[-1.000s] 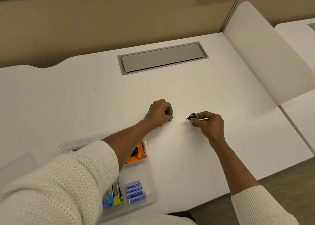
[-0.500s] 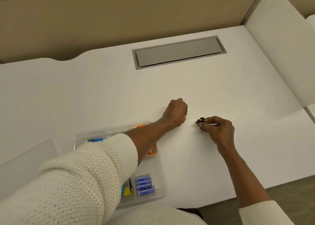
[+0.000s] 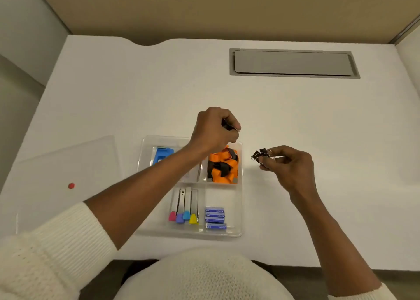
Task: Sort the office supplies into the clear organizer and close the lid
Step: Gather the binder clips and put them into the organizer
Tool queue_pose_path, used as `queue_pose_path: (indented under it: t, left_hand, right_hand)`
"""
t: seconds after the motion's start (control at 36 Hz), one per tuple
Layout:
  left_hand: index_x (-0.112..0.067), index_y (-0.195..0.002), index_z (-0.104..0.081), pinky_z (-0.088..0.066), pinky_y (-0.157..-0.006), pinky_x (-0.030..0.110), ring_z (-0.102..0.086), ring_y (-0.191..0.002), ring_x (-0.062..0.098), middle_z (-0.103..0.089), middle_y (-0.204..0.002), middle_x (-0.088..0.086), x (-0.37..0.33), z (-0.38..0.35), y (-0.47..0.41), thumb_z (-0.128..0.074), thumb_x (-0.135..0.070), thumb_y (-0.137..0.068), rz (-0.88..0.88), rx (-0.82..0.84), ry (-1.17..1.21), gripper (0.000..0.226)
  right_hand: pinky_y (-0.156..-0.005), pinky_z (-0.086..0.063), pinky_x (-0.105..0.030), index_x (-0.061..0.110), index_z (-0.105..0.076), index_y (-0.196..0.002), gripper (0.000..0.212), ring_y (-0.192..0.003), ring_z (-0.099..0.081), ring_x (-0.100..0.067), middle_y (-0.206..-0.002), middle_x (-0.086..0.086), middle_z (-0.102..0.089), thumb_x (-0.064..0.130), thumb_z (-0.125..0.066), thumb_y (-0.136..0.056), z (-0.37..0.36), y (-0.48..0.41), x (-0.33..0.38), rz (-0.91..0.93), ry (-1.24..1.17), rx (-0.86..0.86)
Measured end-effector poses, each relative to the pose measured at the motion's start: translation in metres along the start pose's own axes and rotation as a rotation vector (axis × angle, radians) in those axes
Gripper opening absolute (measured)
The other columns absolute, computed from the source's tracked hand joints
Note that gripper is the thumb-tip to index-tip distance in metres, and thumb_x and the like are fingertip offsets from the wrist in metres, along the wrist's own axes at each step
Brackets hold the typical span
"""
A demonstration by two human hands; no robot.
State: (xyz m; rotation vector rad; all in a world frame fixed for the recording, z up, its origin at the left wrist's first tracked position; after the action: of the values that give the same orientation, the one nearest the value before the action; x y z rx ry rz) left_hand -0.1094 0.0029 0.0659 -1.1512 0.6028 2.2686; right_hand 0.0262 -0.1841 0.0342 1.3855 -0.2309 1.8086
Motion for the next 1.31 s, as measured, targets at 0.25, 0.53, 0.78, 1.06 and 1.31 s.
queue_pose_path:
  t: [0.25,0.53,0.78,1.06,1.31]
  left_hand:
    - [-0.018,-0.083,-0.08,-0.054,-0.064,0.008,-0.073,-0.074,0.003,-0.076,-0.081,-0.011,0.076,0.096,0.094,-0.083,-0.004,-0.076,0.199,-0.143,0.012,0.016]
    - [-0.022,-0.086,-0.076,-0.06,-0.073,0.023,-0.071,-0.076,0.003,-0.074,-0.083,-0.011,0.137,0.108,0.169,-0.087,-0.01,-0.076,0.289,-0.178,-0.095,0.019]
    - [-0.018,-0.096,-0.07,-0.057,-0.081,0.031,-0.069,-0.089,0.017,-0.071,-0.099,-0.001,0.155,0.098,0.181,-0.083,-0.015,-0.084,0.198,-0.076,-0.379,0.018]
    - [-0.014,-0.109,-0.068,-0.052,-0.083,0.028,-0.067,-0.099,0.019,-0.069,-0.11,0.003,0.159,0.094,0.183,-0.078,-0.027,-0.09,0.115,0.028,-0.471,0.025]
    - [-0.021,-0.091,-0.072,-0.054,-0.064,0.027,-0.059,-0.068,0.008,-0.071,-0.089,-0.007,0.169,0.116,0.196,-0.09,-0.031,-0.078,0.197,-0.14,-0.364,0.024]
  right_hand:
    - [-0.062,-0.057,-0.029,0.028,-0.079,-0.083,0.017,-0.068,-0.068,-0.016,-0.07,0.006,-0.072,0.024,-0.091,-0.072,-0.114,0.038,0.031,0.177,0.197,0.265]
    - [-0.069,-0.064,-0.035,0.019,-0.078,-0.089,0.013,-0.069,-0.073,-0.011,-0.085,0.005,-0.073,0.017,-0.086,-0.079,-0.208,0.086,0.037,0.249,0.374,0.425]
    - [-0.076,-0.058,-0.031,0.021,-0.075,-0.101,0.018,-0.079,-0.067,-0.015,-0.098,0.001,-0.067,0.027,-0.081,-0.085,-0.241,0.105,0.031,0.358,0.58,0.309]
    - [-0.081,-0.055,-0.027,0.015,-0.072,-0.116,0.025,-0.089,-0.068,-0.018,-0.108,-0.004,-0.071,0.017,-0.072,-0.092,-0.247,0.106,0.036,0.455,0.695,0.321]
    - [-0.083,-0.057,-0.028,0.012,-0.077,-0.107,0.021,-0.088,-0.068,-0.019,-0.101,-0.005,-0.074,0.001,-0.069,-0.091,-0.236,0.108,0.038,0.503,0.701,0.35]
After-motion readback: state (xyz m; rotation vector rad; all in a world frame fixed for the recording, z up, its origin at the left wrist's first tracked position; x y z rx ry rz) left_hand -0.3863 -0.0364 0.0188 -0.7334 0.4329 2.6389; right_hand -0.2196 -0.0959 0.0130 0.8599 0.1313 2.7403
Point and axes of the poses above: each hand's wrist, its own y-axis away from the middle knuckle, its own z-axis out of the back of the hand, x = y × z, the point moved 1 cm from there along -y, towards the middle knuckle
